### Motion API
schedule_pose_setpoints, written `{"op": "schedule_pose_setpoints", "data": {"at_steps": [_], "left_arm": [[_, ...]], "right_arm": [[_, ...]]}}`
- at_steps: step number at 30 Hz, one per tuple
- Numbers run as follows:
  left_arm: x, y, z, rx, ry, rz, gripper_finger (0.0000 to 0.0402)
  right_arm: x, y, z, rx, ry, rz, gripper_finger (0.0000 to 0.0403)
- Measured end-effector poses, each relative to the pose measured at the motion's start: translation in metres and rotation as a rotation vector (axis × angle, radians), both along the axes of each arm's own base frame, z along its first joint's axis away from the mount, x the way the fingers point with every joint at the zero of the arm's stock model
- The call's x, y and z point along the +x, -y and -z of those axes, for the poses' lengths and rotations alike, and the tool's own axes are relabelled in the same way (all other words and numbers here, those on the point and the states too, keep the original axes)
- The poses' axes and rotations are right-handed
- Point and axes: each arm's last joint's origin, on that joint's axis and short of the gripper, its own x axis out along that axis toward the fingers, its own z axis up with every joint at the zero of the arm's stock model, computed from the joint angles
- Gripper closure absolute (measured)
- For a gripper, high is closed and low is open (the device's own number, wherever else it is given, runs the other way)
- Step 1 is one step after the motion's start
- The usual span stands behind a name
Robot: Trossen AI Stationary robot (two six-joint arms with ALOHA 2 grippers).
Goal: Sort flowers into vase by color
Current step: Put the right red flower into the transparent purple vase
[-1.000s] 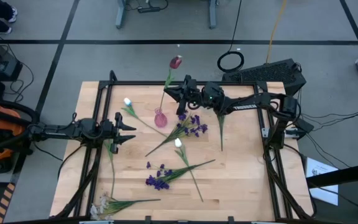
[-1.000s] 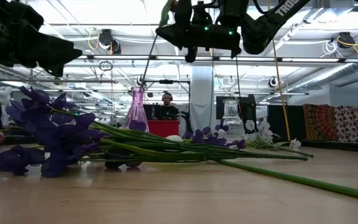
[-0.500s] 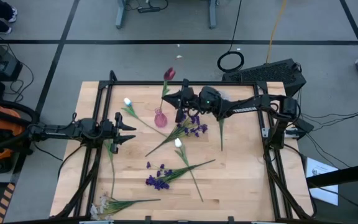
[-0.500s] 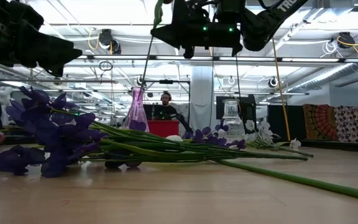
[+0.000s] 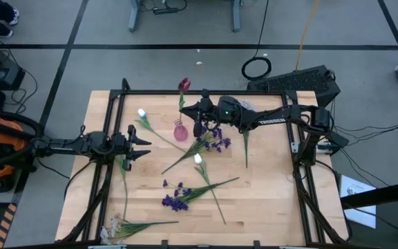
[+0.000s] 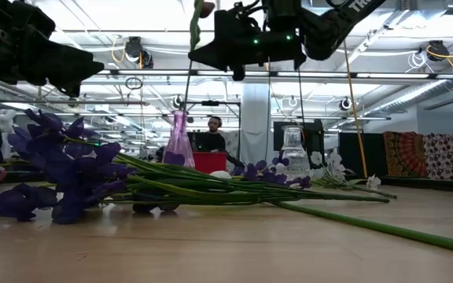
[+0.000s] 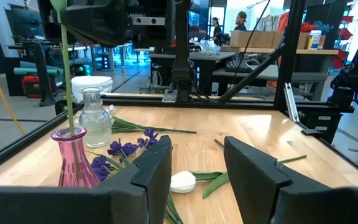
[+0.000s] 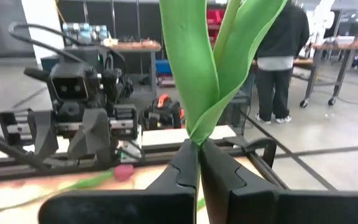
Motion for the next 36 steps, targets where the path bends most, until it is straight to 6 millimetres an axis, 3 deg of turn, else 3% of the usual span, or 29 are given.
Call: {"op": "schedule_pose_setpoints", "data": {"at_steps": [7,11,16,20,24,29,36], "left_arm": [[0.0,0.0,0.0,0.0,0.0,0.0,0.0249],[0.0,0.0,0.0,0.0,0.0,0.0,0.0249],[0.0,0.0,0.0,0.0,0.0,-0.001,0.0249],[0.0,0.0,0.0,0.0,-0.002,0.0,0.0249],[0.0,0.0,0.0,0.0,-0.002,0.0,0.0249],[0.0,0.0,0.0,0.0,-0.002,0.0,0.0249],[0.0,0.0,0.0,0.0,-0.002,0.0,0.0249]], "right_arm": [[0.001,0.004,0.001,0.035,-0.053,0.015,0.0403],[0.005,0.004,0.015,0.059,-0.115,0.016,0.0393],[0.008,0.002,0.036,0.145,-0.225,0.011,0.0359],[0.003,0.001,0.041,0.19,-0.309,0.018,0.0319],[-0.007,-0.002,0.03,0.204,-0.369,0.021,0.0279],[-0.034,-0.008,0.004,0.259,-0.476,0.075,0.0246],[-0.091,-0.025,-0.032,0.59,-0.583,0.264,0.027]]}}
